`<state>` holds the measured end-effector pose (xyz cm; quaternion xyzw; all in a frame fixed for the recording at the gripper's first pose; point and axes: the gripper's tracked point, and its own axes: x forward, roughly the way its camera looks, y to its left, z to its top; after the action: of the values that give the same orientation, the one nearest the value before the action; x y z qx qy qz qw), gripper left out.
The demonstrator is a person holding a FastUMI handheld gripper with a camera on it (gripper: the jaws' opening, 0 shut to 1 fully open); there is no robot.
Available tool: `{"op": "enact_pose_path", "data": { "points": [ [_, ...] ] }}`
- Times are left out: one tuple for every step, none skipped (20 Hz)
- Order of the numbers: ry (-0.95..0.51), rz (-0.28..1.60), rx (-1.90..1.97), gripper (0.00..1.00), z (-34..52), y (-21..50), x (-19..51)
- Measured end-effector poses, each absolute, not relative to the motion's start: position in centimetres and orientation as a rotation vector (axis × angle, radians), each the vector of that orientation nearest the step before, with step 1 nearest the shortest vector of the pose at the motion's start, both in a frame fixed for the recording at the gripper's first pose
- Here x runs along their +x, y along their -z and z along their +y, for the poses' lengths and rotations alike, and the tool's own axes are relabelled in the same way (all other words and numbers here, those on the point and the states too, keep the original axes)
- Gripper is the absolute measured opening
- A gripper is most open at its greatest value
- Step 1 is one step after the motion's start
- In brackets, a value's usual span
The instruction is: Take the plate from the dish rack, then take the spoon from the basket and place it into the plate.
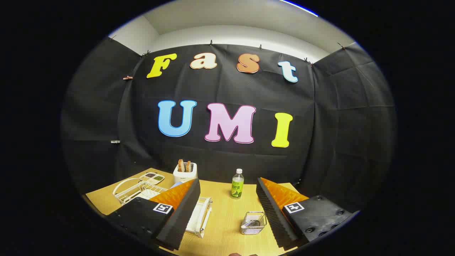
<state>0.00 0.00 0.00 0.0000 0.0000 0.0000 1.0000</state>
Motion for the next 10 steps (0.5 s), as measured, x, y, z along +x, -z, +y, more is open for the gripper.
{"op": "enact_pose_path", "data": {
  "points": [
    [0.001,-0.002,0.0,0.97,0.01,-0.09,0.03],
    [0.003,-0.006,-0.002,0.97,-0.08,-0.15,0.11],
    [0.004,-0.009,-0.006,0.97,-0.09,-0.27,0.18],
    [0.004,-0.01,-0.01,0.97,-0.1,-0.19,0.24],
    [0.004,-0.008,-0.012,0.97,-0.12,-0.17,0.36],
    [0.004,-0.005,-0.012,0.97,-0.14,-0.12,0.43],
    [0.004,-0.003,-0.011,0.97,-0.24,-0.1,0.44],
    [0.004,-0.003,-0.01,0.97,-0.23,-0.12,0.41],
    [0.005,-0.004,-0.01,0.97,-0.33,-0.15,0.48],
    [0.007,-0.004,-0.009,0.97,-0.37,-0.14,0.59]
  ]
}}
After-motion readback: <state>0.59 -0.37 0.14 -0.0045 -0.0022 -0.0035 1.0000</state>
